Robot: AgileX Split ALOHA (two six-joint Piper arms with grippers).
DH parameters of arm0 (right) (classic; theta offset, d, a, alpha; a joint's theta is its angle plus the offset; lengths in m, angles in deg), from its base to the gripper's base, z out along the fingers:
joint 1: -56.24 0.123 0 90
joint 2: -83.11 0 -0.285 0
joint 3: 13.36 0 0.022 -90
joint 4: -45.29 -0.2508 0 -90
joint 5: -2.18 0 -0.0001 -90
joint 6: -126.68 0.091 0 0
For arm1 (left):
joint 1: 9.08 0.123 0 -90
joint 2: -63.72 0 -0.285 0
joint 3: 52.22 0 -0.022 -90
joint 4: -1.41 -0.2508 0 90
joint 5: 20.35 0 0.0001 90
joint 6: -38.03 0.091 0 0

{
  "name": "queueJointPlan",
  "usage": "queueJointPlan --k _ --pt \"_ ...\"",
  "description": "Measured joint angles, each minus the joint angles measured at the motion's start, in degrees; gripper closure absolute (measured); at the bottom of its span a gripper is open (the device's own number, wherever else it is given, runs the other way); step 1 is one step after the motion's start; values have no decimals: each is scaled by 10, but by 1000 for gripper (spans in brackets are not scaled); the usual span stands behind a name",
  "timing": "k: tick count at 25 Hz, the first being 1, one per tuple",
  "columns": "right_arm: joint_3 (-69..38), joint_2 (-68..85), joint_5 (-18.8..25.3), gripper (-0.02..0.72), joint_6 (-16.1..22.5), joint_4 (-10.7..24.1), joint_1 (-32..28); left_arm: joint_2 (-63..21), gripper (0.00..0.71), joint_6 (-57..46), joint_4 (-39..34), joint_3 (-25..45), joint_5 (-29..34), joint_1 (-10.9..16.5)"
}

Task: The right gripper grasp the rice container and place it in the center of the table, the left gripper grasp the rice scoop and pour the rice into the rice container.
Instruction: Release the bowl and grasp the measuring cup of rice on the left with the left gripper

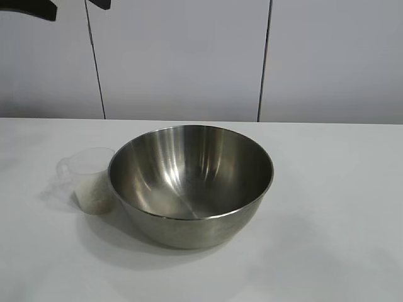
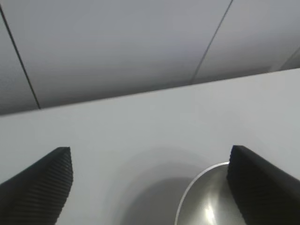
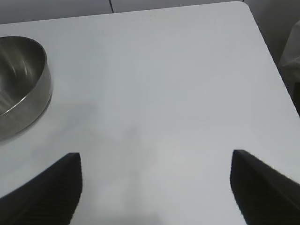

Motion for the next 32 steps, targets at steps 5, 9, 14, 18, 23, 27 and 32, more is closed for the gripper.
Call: queueJointPlan --k 5,9,14,18,23,27,32 --pt "0 -1 0 114 0 0 0 -4 74 -11 -19 239 -348 -42" --pt "0 -1 0 114 0 0 0 46 74 -49 -49 338 -557 -43" --pt "0 -1 0 114 0 0 0 131 84 -142 -69 395 -654 -43" --pt "0 -1 0 114 0 0 0 198 130 -143 -103 406 -656 -43" --pt "0 -1 0 114 0 0 0 250 162 -119 -126 406 -659 -43" --pt "0 -1 0 114 0 0 0 286 167 -117 -136 398 -661 -29" --pt "0 -1 0 114 0 0 0 323 169 -118 -181 374 -664 12"
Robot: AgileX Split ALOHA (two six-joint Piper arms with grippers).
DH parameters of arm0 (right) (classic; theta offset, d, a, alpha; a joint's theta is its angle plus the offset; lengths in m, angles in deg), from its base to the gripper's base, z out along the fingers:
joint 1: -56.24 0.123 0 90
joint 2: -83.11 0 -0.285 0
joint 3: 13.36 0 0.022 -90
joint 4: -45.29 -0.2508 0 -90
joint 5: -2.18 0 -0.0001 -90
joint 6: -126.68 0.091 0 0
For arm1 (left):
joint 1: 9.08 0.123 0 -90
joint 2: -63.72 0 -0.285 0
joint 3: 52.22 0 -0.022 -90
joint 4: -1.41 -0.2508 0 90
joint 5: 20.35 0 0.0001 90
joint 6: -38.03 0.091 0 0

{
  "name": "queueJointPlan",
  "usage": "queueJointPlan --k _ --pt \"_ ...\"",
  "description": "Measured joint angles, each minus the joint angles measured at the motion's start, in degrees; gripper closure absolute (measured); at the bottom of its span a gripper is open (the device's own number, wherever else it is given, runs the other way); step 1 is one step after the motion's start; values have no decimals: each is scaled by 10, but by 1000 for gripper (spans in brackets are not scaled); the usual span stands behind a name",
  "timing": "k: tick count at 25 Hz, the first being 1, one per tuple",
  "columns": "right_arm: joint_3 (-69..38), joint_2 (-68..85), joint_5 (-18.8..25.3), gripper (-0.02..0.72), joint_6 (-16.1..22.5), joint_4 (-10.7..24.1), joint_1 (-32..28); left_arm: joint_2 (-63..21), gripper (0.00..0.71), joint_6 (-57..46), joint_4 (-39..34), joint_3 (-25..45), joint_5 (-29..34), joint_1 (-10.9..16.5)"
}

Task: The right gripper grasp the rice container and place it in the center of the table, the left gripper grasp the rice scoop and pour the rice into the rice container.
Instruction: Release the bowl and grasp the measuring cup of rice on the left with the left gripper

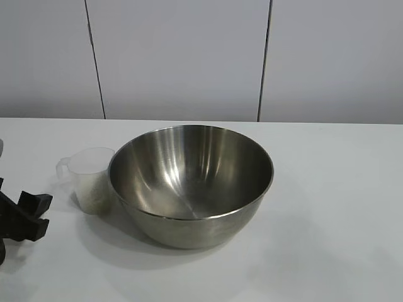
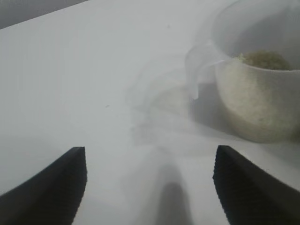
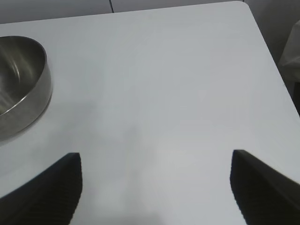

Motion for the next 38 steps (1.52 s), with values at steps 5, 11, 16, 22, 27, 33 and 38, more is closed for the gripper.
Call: queueJointPlan --k 5,11,16,22,27,33,38 --pt "0 0 0 114 0 0 0 22 169 -11 -31 -31 -5 21" --pt "0 0 0 114 0 0 0 57 169 -12 -64 -61 -4 24" --pt "0 0 -1 114 0 0 0 59 169 -12 -65 -85 -4 24" --pt "0 0 -1 114 0 0 0 59 169 -12 -60 -112 -4 24" --pt "0 0 -1 114 0 0 0 61 169 -12 -59 -117 -4 24" --pt "0 0 -1 114 0 0 0 62 170 -36 -58 -135 -4 24" --pt "0 0 -1 114 0 0 0 62 212 -52 -58 -138 -4 24"
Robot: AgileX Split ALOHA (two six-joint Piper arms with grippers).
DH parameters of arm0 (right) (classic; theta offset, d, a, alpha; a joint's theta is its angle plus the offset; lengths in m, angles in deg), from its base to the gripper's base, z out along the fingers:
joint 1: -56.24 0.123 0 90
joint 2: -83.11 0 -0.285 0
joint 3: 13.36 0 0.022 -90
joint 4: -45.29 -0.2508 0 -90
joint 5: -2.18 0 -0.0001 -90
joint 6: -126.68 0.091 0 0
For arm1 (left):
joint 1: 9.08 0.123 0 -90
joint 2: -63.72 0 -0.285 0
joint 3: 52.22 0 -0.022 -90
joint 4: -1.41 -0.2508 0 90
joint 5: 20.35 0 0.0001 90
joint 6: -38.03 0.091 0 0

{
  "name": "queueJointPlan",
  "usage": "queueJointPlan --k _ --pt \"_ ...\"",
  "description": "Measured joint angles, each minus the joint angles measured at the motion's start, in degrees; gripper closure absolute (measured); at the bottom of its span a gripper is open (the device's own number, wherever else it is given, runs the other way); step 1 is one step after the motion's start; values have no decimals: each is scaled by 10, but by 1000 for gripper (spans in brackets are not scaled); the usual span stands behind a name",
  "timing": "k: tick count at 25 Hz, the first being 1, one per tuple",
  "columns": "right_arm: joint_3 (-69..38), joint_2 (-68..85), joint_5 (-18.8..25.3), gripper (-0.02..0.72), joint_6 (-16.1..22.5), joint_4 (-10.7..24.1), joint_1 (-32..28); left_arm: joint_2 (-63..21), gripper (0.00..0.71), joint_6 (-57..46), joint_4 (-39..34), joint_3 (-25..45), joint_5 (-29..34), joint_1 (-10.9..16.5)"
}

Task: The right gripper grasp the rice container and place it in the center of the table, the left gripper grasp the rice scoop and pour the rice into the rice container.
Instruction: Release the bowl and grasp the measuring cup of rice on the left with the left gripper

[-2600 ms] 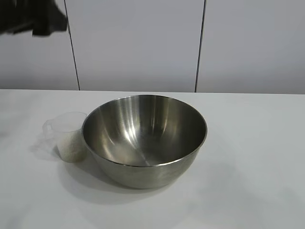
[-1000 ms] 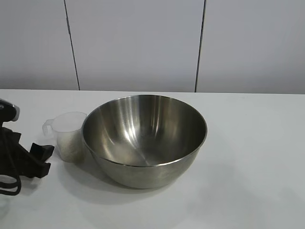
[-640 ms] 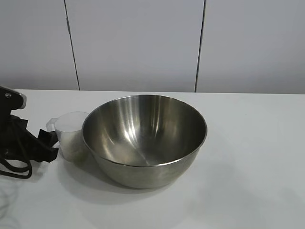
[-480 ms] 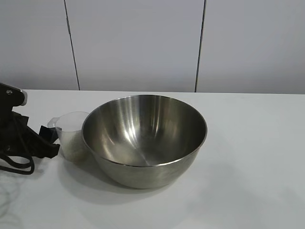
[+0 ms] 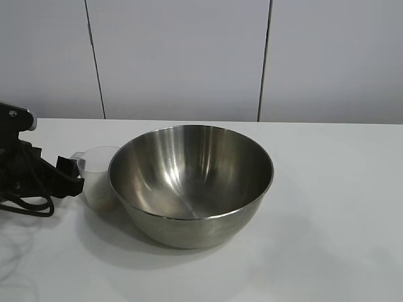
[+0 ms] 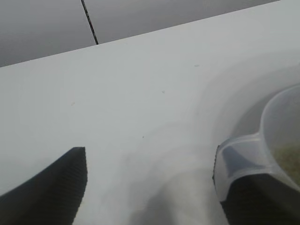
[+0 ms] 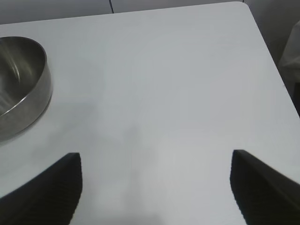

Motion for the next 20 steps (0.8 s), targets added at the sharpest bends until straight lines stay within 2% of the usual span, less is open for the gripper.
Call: queueJointPlan --k 2,4,7,11,20 --pt "0 0 0 114 0 0 0 0 330 -1 0 0 0 0" --pt "0 0 0 114 0 0 0 0 489 -1 0 0 0 0" --pt "0 0 0 114 0 0 0 0 644 -2 0 0 0 0" --pt "0 0 0 114 0 0 0 0 696 -2 0 0 0 0" --pt "0 0 0 114 0 0 0 -32 702 14 -2 0 4 0"
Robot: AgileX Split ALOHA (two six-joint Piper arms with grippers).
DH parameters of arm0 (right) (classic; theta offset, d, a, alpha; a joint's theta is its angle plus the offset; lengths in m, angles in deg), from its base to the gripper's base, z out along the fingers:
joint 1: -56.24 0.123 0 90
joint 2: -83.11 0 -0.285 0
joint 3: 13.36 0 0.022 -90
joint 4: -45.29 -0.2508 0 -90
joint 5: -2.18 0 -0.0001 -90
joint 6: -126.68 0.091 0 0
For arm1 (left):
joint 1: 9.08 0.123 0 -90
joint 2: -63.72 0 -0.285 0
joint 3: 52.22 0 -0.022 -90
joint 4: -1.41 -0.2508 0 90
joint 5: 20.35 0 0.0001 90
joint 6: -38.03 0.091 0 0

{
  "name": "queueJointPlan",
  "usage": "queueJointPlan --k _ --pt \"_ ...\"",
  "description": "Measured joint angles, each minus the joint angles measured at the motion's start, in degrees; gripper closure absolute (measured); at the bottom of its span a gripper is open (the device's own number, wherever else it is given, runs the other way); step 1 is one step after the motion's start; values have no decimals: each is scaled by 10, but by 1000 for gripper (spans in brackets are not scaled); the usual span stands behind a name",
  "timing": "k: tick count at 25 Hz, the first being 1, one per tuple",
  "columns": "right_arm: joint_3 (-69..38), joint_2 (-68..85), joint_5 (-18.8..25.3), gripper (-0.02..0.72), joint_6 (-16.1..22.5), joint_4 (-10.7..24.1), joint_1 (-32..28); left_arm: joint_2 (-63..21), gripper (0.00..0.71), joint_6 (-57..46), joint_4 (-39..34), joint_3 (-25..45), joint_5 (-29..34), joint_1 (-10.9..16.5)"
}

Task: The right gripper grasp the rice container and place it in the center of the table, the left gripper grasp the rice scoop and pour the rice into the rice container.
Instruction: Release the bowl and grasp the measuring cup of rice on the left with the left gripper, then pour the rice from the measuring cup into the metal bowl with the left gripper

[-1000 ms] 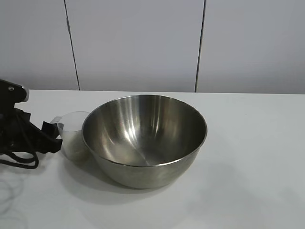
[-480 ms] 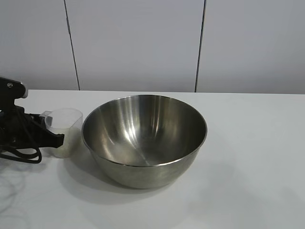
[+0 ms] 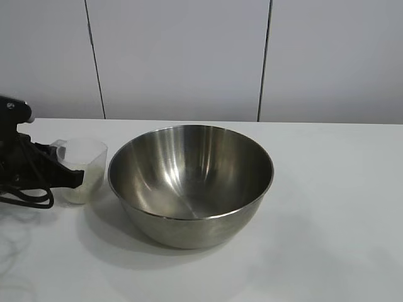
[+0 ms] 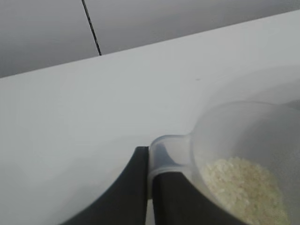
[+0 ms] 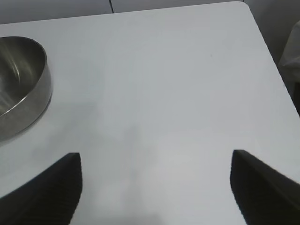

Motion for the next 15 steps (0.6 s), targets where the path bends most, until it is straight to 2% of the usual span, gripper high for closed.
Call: queueJointPlan --k 7,12,15 --pt "0 0 0 114 0 0 0 -91 702 93 -1 0 24 0" --pt "0 0 0 114 0 0 0 -189 702 168 -27 -26 155 -5" --pt "0 0 -1 114 0 0 0 -237 702 227 -36 -66 242 -33"
